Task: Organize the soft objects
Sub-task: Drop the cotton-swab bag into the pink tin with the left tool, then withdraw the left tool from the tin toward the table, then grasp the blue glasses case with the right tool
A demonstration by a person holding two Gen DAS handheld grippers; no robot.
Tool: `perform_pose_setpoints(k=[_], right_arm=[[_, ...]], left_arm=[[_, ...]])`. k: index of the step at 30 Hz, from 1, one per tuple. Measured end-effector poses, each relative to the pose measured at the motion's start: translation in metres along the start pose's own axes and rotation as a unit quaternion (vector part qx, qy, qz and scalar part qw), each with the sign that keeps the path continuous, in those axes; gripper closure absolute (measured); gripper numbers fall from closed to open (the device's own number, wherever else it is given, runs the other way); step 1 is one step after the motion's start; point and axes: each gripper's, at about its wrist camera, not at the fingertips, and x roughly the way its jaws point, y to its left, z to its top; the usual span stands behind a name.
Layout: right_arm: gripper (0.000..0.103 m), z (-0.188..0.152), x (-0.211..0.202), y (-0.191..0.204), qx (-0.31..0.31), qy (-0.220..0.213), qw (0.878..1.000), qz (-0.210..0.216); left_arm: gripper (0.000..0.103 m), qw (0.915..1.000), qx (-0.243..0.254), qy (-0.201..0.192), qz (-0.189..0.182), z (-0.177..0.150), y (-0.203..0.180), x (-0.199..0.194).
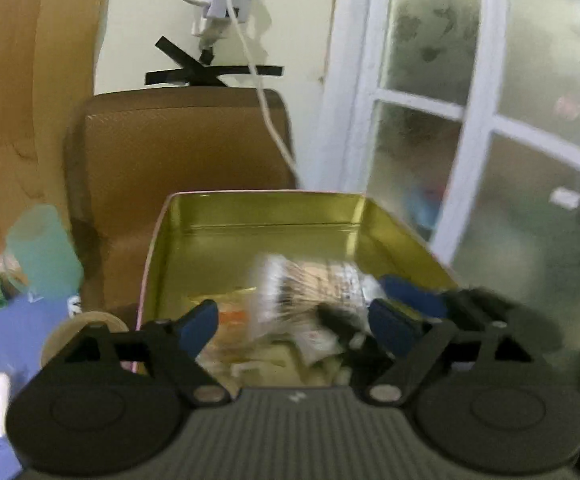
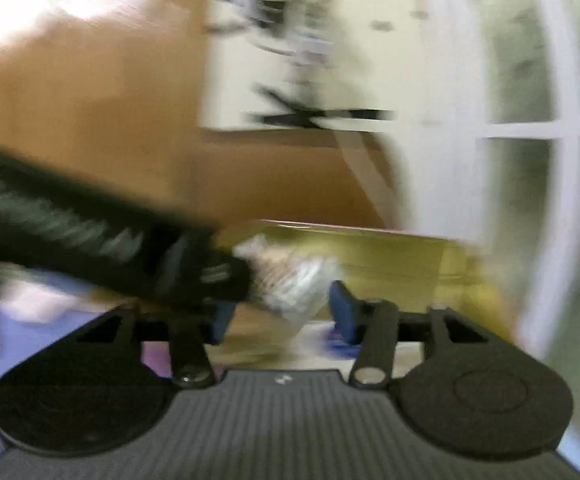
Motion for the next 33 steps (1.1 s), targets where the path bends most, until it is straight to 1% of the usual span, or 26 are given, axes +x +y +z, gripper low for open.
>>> perform_pose_setpoints(k=[1,2,3,4,6,8,9,11,12,14,16,17,18,19,21,23,25,26,27,28,30,32,33], right_arm=[[0.046,-0.002,0.009,-0.006,0.005,0.016,1.000,-0.024],[0.046,-0.004,0.011,-0.014,0.027,0.024,0.999,-0.022],[0.046,-0.005,0.007,-0.023,0.054,0.021,0.998,-0.009],[0.046,-0.008,0.001,-0.027,0.068,0.016,0.998,0.000],[0.046,-0.012,-0.008,-0.022,0.059,0.007,0.998,-0.010],[0.046,-0.011,-0.011,-0.014,0.062,0.005,0.998,0.001],[0.047,-0.011,-0.016,-0.011,0.069,0.004,0.998,0.013],[0.048,-0.007,-0.023,-0.001,0.073,0.002,0.996,0.046],[0.048,-0.004,-0.025,0.007,0.072,0.002,0.995,0.064],[0.048,0.002,-0.032,0.028,0.063,0.007,0.991,0.117],[0.047,0.007,-0.032,0.055,0.044,0.023,0.982,0.180],[0.047,0.007,-0.031,0.067,0.036,0.033,0.977,0.207],[0.047,0.007,-0.030,0.083,0.026,0.048,0.970,0.239],[0.047,0.006,-0.027,0.102,0.017,0.067,0.959,0.275],[0.047,0.002,-0.025,0.135,-0.001,0.097,0.941,0.324],[0.045,-0.004,-0.025,0.174,-0.033,0.123,0.923,0.363],[0.034,-0.010,-0.029,0.203,-0.060,0.145,0.904,0.397],[0.031,-0.014,-0.031,0.216,-0.072,0.152,0.896,0.411],[0.028,-0.017,-0.032,0.228,-0.086,0.156,0.890,0.420],[0.028,-0.020,-0.034,0.239,-0.102,0.158,0.888,0.420],[0.029,-0.026,-0.033,0.259,-0.133,0.164,0.887,0.410],[0.037,-0.032,-0.032,0.267,-0.145,0.175,0.886,0.404],[0.045,-0.033,-0.035,0.268,-0.148,0.163,0.892,0.396]], left_arm=[[0.025,0.9999,-0.011,0.006,-0.004,-0.003,0.003,-0.002],[0.024,0.9994,-0.025,0.003,-0.023,-0.009,0.010,-0.010],[0.024,0.9989,-0.031,-0.008,-0.034,-0.013,0.015,-0.021],[0.024,0.9989,-0.030,-0.014,-0.035,-0.021,0.021,-0.033],[0.023,0.9986,-0.035,-0.021,-0.035,-0.034,0.034,-0.056],[0.023,0.9973,-0.054,-0.021,-0.045,-0.054,0.053,-0.084],[0.023,0.9970,-0.060,-0.021,-0.044,-0.062,0.063,-0.096],[0.023,0.9967,-0.072,-0.025,-0.028,-0.087,0.085,-0.127],[0.023,0.9964,-0.078,-0.029,-0.017,-0.097,0.095,-0.141],[0.022,0.9946,-0.097,-0.036,0.014,-0.123,0.117,-0.173],[0.022,0.9903,-0.127,-0.039,0.041,-0.143,0.139,-0.197],[0.022,0.9865,-0.150,-0.039,0.053,-0.155,0.152,-0.209],[0.022,0.9826,-0.171,-0.039,0.061,-0.164,0.164,-0.219],[0.022,0.9785,-0.190,-0.040,0.070,-0.172,0.175,-0.226],[0.022,0.9699,-0.225,-0.041,0.084,-0.185,0.195,-0.237],[0.022,0.9635,-0.249,-0.044,0.087,-0.194,0.211,-0.243],[0.022,0.9584,-0.271,-0.047,0.077,-0.199,0.222,-0.246],[0.022,0.9568,-0.278,-0.048,0.072,-0.200,0.225,-0.245],[0.022,0.9553,-0.284,-0.047,0.069,-0.199,0.228,-0.242],[0.022,0.9541,-0.288,-0.045,0.067,-0.201,0.232,-0.241],[0.022,0.9518,-0.298,-0.035,0.065,-0.204,0.237,-0.234],[0.019,0.9497,-0.306,-0.022,0.066,-0.204,0.239,-0.225],[0.019,0.9492,-0.308,-0.014,0.064,-0.203,0.240,-0.219]])
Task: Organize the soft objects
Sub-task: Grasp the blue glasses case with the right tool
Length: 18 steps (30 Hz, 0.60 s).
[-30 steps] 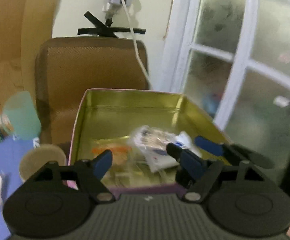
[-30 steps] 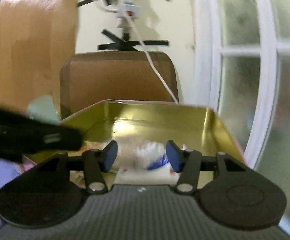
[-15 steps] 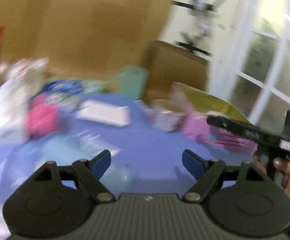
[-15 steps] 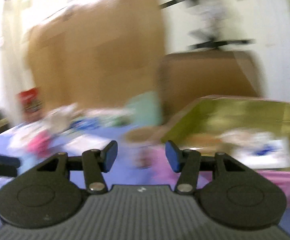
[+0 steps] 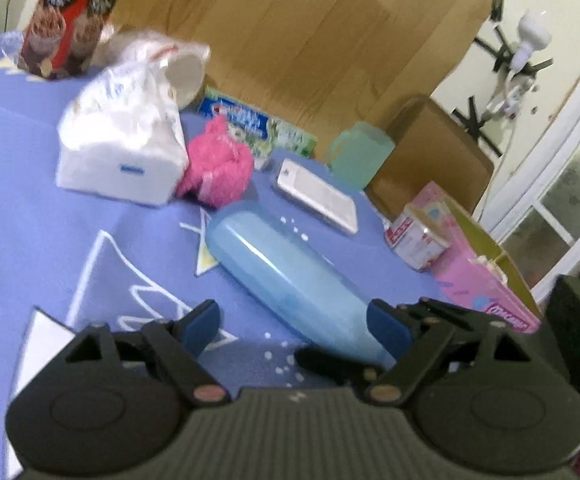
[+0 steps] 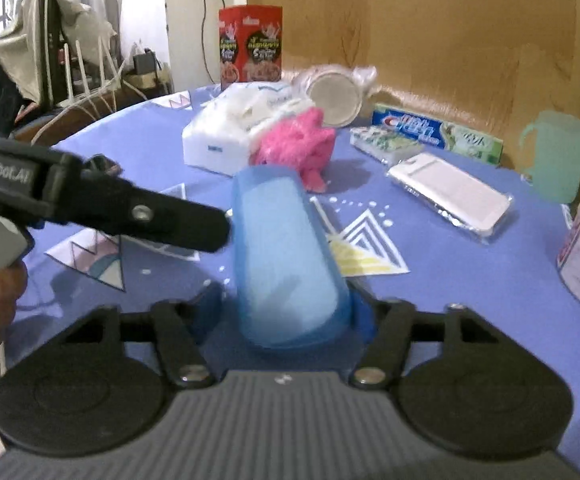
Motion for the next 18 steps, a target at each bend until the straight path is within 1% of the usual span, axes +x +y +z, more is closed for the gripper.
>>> perform_pose_setpoints(k=[2,3,4,5,8,9,12,15,16,18], right_arm=[[0.047,-0.001,-0.004,-0.002,0.012,0.002,1.000,-0.003],[0.047,-0.004,-0.008,-0.004,0.025,0.002,1.000,0.000],[0.047,-0.009,-0.015,-0.005,0.036,-0.001,0.999,0.000],[0.047,-0.014,-0.020,-0.003,0.043,-0.006,0.999,-0.008],[0.047,-0.032,-0.047,-0.002,0.042,-0.039,0.996,-0.072],[0.047,-0.037,-0.055,-0.005,0.048,-0.049,0.994,-0.088],[0.047,-0.049,-0.087,-0.026,0.081,-0.093,0.983,-0.137],[0.047,-0.056,-0.125,-0.054,0.110,-0.148,0.965,-0.188],[0.047,-0.058,-0.138,-0.065,0.114,-0.164,0.957,-0.210],[0.047,-0.062,-0.157,-0.086,0.119,-0.184,0.944,-0.248]], left_arm=[[0.020,1.0000,0.005,0.001,0.000,0.001,-0.006,0.010],[0.023,0.9999,0.007,0.007,-0.005,0.002,-0.012,0.016],[0.026,0.9997,0.006,0.018,-0.018,0.003,-0.017,0.022],[0.026,0.9993,0.005,0.025,-0.025,0.004,-0.024,0.028],[0.025,0.9973,0.028,0.045,-0.051,0.006,-0.056,0.045],[0.025,0.9963,0.040,0.049,-0.058,0.007,-0.070,0.051],[0.025,0.9904,0.091,0.051,-0.091,0.015,-0.120,0.069],[0.025,0.9807,0.141,0.048,-0.127,0.025,-0.182,0.091],[0.025,0.9770,0.157,0.048,-0.136,0.026,-0.202,0.099],[0.025,0.9691,0.189,0.048,-0.151,0.026,-0.244,0.121]])
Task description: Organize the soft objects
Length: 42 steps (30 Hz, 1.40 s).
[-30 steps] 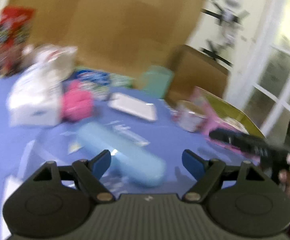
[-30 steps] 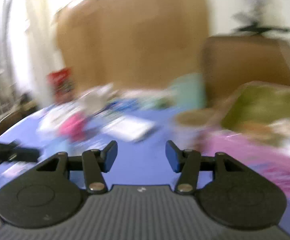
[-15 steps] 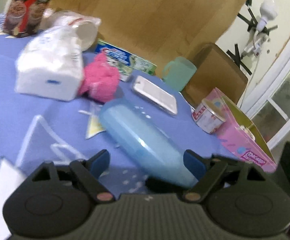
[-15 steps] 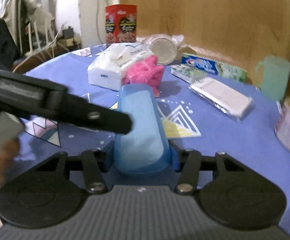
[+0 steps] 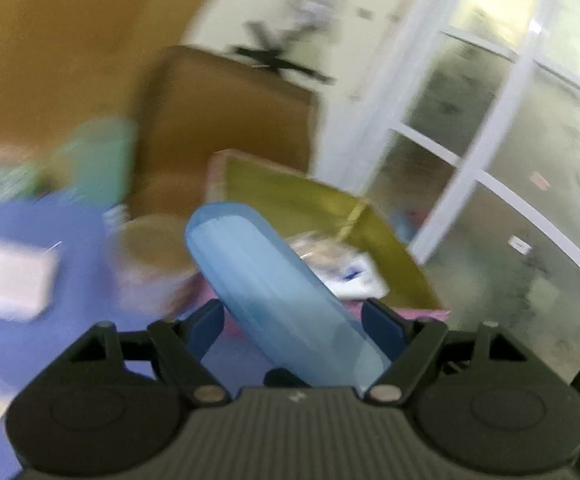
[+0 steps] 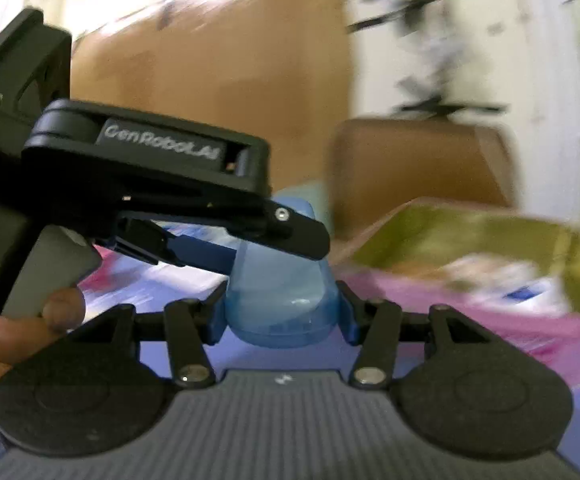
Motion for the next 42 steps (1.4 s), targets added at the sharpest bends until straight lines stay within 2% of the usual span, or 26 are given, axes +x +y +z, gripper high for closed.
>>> perform_pose_setpoints(k=[5,9,12,14,18,22,26,31,36,42], right_arm=[[0.047,0.008,0.003,-0.074,0.021,-0.018,0.996,-0.088],[0.047,0.003,0.034,-0.115,0.035,0.018,0.988,-0.150],[0.047,0.002,0.044,-0.139,0.054,0.036,0.984,-0.168],[0.047,0.006,0.040,-0.147,0.059,0.035,0.983,-0.168],[0.047,0.011,0.049,-0.149,0.030,0.045,0.978,-0.204],[0.046,0.015,0.071,-0.172,0.042,0.073,0.970,-0.228],[0.046,0.017,0.063,-0.166,0.044,0.050,0.972,-0.224],[0.047,0.012,0.042,-0.135,0.042,0.020,0.979,-0.197],[0.047,0.005,0.031,-0.100,0.062,0.012,0.985,-0.161],[0.047,0.005,0.025,-0.065,0.088,0.022,0.987,-0.132]], left_arm=[[0.026,0.9981,0.045,0.024,-0.033,0.025,-0.055,0.083],[0.026,0.9973,0.053,0.046,-0.023,0.019,-0.073,0.116],[0.024,0.9970,0.048,0.052,-0.030,0.012,-0.071,0.114],[0.017,0.9975,0.055,0.040,-0.023,0.009,-0.068,0.104],[0.017,0.9980,0.057,0.024,-0.013,0.009,-0.057,0.084],[0.017,0.9984,0.055,0.012,0.006,0.007,-0.044,0.066],[0.017,0.9971,0.069,-0.004,0.032,-0.003,-0.029,0.037],[0.017,0.9947,0.067,-0.006,0.078,-0.015,-0.005,0.008],[0.017,0.9878,0.050,0.008,0.147,-0.022,0.013,-0.012],[0.017,0.9833,0.022,0.015,0.180,-0.030,0.035,-0.033]])
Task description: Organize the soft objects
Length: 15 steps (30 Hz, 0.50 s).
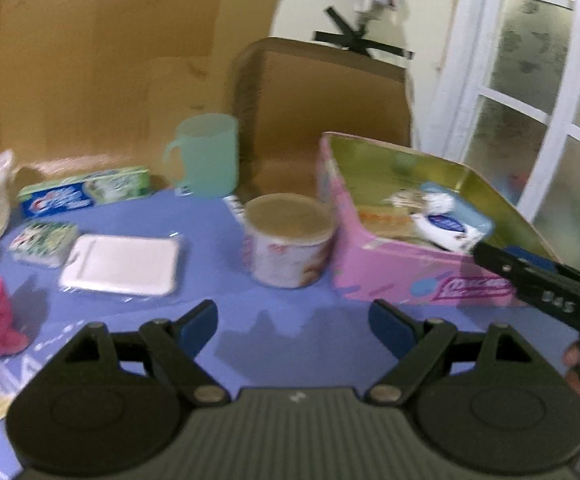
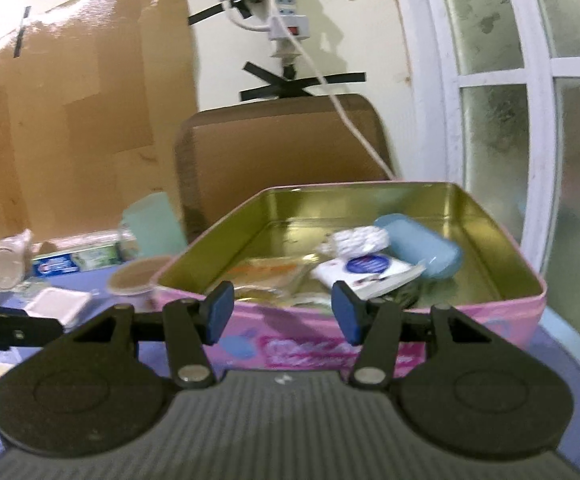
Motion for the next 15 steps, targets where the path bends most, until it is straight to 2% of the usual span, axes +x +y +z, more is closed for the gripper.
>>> perform_pose_setpoints(k=[10,15], right_arm=[[0.046,0.004,-0.010,0.048,0.007,0.019,0.998,0.051],[0.046,0.004,-0.016,0.059,0.002,0.019,0.998,0.055]], left_arm=[[0.017,0.9986,-0.010,-0.005,0.051,-0.016,0.030,-0.024],[0.017,0.9976,-0.018,-0.009,0.066,-0.019,0.039,-0.032]])
